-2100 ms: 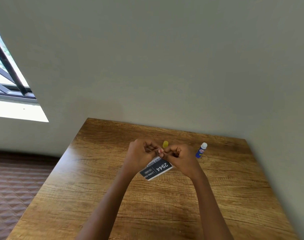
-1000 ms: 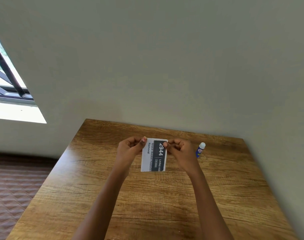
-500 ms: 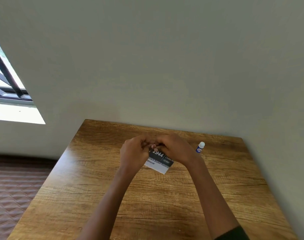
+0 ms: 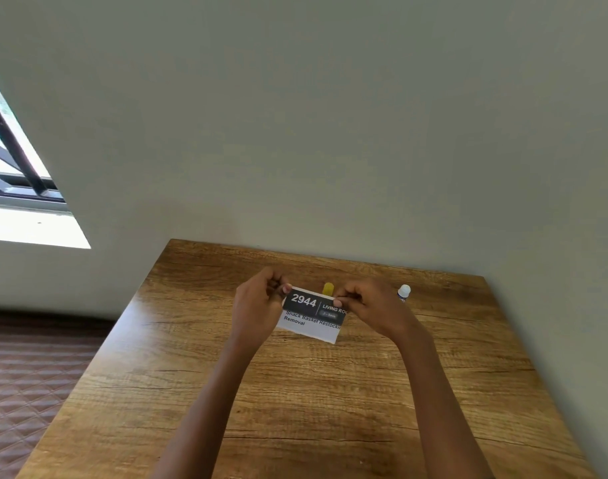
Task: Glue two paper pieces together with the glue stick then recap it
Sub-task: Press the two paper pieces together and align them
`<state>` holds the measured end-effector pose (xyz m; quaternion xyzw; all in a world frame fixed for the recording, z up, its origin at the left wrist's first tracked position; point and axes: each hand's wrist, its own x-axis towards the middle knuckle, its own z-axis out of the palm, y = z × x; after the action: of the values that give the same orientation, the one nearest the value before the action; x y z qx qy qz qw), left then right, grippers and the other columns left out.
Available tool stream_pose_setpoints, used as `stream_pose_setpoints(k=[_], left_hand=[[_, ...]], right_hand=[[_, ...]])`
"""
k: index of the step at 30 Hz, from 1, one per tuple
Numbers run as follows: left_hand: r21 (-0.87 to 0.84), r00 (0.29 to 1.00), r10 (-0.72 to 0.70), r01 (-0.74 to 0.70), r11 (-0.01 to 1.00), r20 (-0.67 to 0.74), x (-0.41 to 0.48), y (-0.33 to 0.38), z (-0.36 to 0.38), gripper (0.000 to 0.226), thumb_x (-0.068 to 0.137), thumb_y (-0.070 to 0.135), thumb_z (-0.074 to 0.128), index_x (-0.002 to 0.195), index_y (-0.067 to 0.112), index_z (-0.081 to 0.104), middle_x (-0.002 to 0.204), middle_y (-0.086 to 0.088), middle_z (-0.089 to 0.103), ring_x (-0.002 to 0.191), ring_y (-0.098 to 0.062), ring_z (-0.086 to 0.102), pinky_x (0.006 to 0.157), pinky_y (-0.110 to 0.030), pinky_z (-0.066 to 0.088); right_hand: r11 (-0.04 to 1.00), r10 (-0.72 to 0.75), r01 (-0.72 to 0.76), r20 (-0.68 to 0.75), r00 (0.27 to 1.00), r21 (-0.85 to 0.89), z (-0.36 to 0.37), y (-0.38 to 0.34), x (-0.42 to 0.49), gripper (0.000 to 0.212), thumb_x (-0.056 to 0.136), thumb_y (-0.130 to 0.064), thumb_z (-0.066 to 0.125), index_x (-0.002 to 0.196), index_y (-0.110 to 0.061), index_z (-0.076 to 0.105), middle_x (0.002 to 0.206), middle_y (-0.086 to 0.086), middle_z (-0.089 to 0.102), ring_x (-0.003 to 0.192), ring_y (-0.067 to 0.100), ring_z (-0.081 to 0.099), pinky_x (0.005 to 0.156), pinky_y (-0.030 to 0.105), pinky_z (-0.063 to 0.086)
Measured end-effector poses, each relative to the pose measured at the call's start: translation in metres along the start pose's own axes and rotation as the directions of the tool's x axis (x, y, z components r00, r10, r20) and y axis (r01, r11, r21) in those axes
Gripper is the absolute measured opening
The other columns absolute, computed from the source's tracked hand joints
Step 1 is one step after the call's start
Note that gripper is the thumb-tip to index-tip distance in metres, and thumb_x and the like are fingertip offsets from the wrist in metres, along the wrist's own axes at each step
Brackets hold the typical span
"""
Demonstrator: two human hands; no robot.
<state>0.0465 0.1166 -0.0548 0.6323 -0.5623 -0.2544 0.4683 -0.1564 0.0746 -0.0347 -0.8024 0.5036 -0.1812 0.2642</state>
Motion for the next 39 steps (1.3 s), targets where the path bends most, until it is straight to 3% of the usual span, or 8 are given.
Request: stream_pose_setpoints(k=[7,13,16,23,26,28,33,39], left_hand=[[-0.172,0.987,-0.158,0.152,0.973,-0.020,0.000,-0.006,-0.002,0.026,0.083,-0.006,0.054,0.070,0.016,0.057,0.073,-0.003,0.064,0.079,-0.030,0.066,0.065,-0.047,0.055],[-0.202,0.973,-0.229,0.231,0.952,0.031,0.000,-0.011,-0.003,0.018,0.088,-0.002,0.051,0.075,0.010,0.059,0.075,-0.004,0.068,0.071,-0.020,0.067,0.051,-0.024,0.052],[-0.189,0.973,-0.230,0.230,0.955,0.022,0.001,-0.016,-0.003,0.025,0.095,0.024,0.050,0.078,0.009,0.062,0.078,-0.010,0.071,0.078,-0.029,0.067,0.069,-0.043,0.055],[-0.308,0.987,-0.145,0.115,0.945,-0.074,0.001,0.005,-0.013,0.040,0.089,0.048,0.048,0.087,0.014,0.068,0.080,-0.005,0.072,0.078,-0.020,0.067,0.067,-0.024,0.044],[-0.077,0.996,-0.041,0.035,0.996,-0.074,0.007,0.006,-0.010,0.025,0.081,0.055,0.058,0.088,0.033,0.066,0.083,0.017,0.070,0.085,-0.002,0.064,0.085,-0.033,0.047],[0.174,0.999,0.032,-0.029,0.984,-0.015,0.009,0.013,-0.002,0.024,0.077,0.052,0.065,0.094,0.036,0.066,0.090,0.023,0.066,0.093,0.010,0.053,0.100,-0.035,0.028],[0.257,0.996,0.032,-0.052,0.965,0.083,0.004,0.020,0.016,0.009,0.080,0.038,0.067,0.085,0.032,0.070,0.084,0.018,0.070,0.091,-0.002,0.058,0.101,-0.038,0.019],[0.120,0.998,-0.053,0.050,0.991,0.020,0.005,0.020,0.013,0.011,0.081,0.032,0.067,0.070,0.032,0.067,0.072,0.014,0.068,0.092,-0.015,0.058,0.076,-0.026,0.016]], right_hand=[[0.965,0.058,-0.038,-0.069,0.996,0.259,0.001,0.009,-0.005,0.010,0.085,-0.022,0.065,0.088,-0.013,0.069,0.091,0.000,0.073,0.086,0.016,0.067,0.076,0.031,0.055],[0.786,0.217,-0.074,-0.162,0.963,0.614,0.008,0.001,-0.001,0.004,0.083,-0.011,0.067,0.084,-0.007,0.069,0.081,0.010,0.072,0.072,0.011,0.069,0.065,0.018,0.056],[0.788,0.221,-0.081,-0.157,0.963,0.610,0.011,0.000,0.002,0.003,0.083,-0.012,0.067,0.081,-0.011,0.068,0.079,0.006,0.072,0.071,0.014,0.069,0.066,0.022,0.058],[0.900,0.154,-0.053,-0.204,0.967,0.432,0.011,-0.005,0.006,0.006,0.085,-0.018,0.066,0.079,-0.016,0.067,0.074,0.001,0.071,0.064,0.006,0.067,0.065,0.025,0.055],[0.958,0.096,-0.043,-0.174,0.980,0.284,0.010,-0.004,0.007,0.005,0.085,-0.025,0.065,0.081,-0.027,0.066,0.081,0.000,0.072,0.075,0.018,0.068,0.071,0.036,0.055],[0.981,0.044,-0.021,-0.119,0.992,0.193,0.009,-0.008,0.007,0.004,0.085,-0.026,0.065,0.086,-0.022,0.067,0.082,-0.002,0.070,0.074,0.014,0.064,0.069,0.033,0.052],[0.986,-0.035,0.056,-0.129,0.991,0.160,0.010,-0.019,0.005,0.008,0.085,-0.025,0.065,0.087,-0.018,0.067,0.079,-0.005,0.068,0.065,0.003,0.057,0.060,0.019,0.044],[0.956,0.020,0.015,-0.117,0.993,0.293,0.018,-0.009,-0.004,0.007,0.083,-0.021,0.068,0.087,-0.016,0.069,0.083,0.002,0.071,0.075,0.018,0.066,0.068,0.036,0.054]])
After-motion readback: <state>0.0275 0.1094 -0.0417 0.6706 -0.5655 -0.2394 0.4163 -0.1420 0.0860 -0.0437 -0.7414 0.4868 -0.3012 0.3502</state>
